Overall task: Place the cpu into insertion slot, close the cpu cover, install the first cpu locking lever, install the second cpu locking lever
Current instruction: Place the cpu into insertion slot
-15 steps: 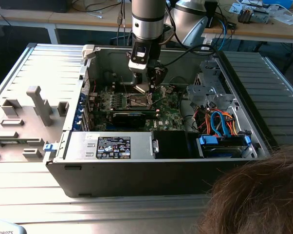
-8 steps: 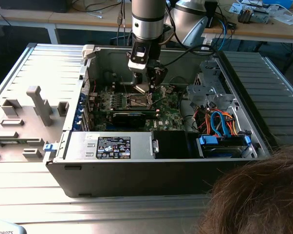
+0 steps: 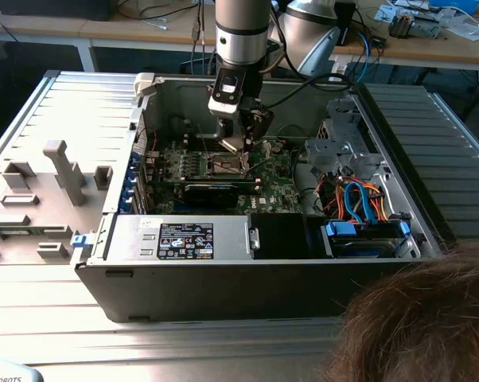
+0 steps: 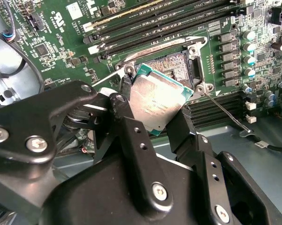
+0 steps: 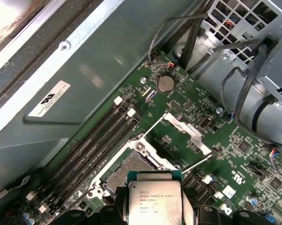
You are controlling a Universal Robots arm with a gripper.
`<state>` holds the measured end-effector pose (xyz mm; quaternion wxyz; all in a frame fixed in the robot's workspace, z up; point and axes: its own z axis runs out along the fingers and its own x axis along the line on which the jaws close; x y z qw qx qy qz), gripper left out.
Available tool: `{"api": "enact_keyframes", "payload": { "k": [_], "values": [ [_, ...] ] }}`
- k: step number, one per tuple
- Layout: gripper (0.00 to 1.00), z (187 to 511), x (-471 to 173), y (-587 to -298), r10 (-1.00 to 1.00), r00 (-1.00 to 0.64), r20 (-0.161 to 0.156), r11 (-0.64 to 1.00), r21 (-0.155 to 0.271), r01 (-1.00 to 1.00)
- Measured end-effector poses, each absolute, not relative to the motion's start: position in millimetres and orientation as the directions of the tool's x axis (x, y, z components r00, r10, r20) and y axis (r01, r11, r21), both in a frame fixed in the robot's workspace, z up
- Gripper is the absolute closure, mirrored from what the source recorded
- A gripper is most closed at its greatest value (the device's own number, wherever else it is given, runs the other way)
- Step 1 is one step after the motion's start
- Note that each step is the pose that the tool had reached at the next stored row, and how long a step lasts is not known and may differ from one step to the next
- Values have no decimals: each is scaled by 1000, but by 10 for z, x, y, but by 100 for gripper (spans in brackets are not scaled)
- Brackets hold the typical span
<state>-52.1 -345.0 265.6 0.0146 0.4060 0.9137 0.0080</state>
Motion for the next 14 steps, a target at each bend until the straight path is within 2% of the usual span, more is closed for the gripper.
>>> {"api": "enact_keyframes", "payload": {
  "k": [14],
  "values": [
    [45,2651,-521,-3450,766,-642,-26,642,22,766]
  ]
}}
